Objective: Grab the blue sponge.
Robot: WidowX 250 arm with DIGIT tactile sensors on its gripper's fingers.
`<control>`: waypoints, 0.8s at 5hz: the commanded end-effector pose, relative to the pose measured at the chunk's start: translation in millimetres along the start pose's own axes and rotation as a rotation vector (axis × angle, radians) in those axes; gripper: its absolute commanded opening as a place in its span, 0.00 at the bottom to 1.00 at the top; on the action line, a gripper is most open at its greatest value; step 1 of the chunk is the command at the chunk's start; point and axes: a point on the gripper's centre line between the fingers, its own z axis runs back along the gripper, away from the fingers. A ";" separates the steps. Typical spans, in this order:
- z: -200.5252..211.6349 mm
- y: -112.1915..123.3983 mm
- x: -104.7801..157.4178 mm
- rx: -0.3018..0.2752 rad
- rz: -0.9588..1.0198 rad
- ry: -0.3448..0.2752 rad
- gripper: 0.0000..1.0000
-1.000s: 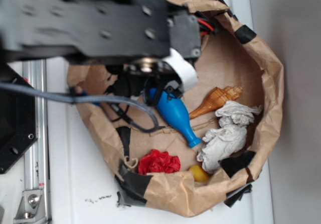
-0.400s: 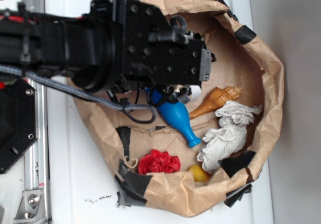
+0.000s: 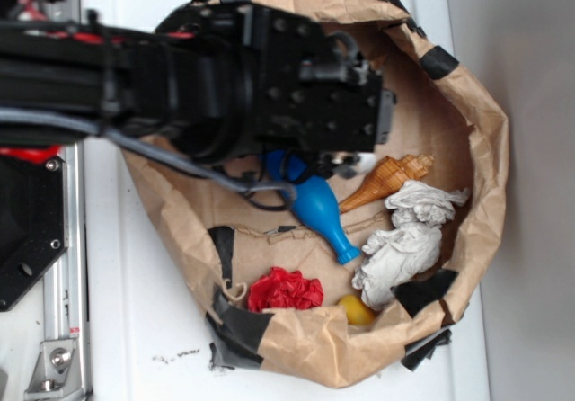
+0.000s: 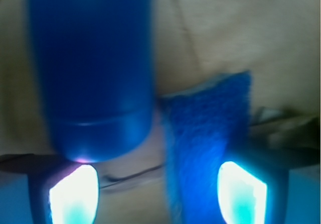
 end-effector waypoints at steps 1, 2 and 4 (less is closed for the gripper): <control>11.8 5.1 -29.2 0.052 0.125 0.011 1.00; 9.7 3.6 -27.8 0.042 0.124 0.013 1.00; 9.1 2.0 -27.2 0.050 0.168 0.019 0.00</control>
